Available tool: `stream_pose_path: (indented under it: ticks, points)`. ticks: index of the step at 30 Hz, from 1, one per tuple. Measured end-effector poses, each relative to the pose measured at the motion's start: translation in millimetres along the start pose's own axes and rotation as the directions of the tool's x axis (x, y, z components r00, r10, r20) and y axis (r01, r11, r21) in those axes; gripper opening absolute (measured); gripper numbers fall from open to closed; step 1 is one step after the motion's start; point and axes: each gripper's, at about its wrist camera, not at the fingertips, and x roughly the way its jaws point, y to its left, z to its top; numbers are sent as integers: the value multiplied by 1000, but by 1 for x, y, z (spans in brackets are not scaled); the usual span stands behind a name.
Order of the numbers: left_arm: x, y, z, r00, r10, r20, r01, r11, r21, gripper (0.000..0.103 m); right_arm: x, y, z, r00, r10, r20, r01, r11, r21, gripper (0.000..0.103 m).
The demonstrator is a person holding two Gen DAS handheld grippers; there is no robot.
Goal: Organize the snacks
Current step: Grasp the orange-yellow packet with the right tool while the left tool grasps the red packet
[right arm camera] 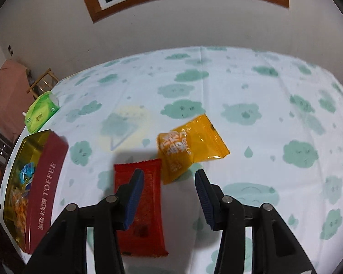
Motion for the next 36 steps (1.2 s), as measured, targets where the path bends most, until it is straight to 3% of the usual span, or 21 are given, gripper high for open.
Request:
stream_pose_path:
  ticks: [8, 16, 25, 28, 36]
  points:
    - [3, -15, 10, 1000, -3, 4, 3, 1000, 24, 84, 24, -16, 18, 1000, 30, -3, -30, 996, 85, 57]
    - [9, -39, 17, 1000, -22, -5, 22, 998, 59, 84, 45, -15, 46, 1000, 15, 0, -14, 994, 109, 59]
    - [15, -77, 21, 998, -59, -23, 61, 992, 110, 84, 55, 0, 52, 995, -95, 27, 96, 995, -23, 54]
    - [14, -93, 21, 997, -77, -26, 80, 988, 133, 84, 52, -5, 48, 996, -78, 36, 79, 996, -43, 47]
    - [13, -143, 19, 989, -146, -37, 150, 976, 161, 84, 32, -22, 29, 998, -55, 32, 58, 994, -93, 45]
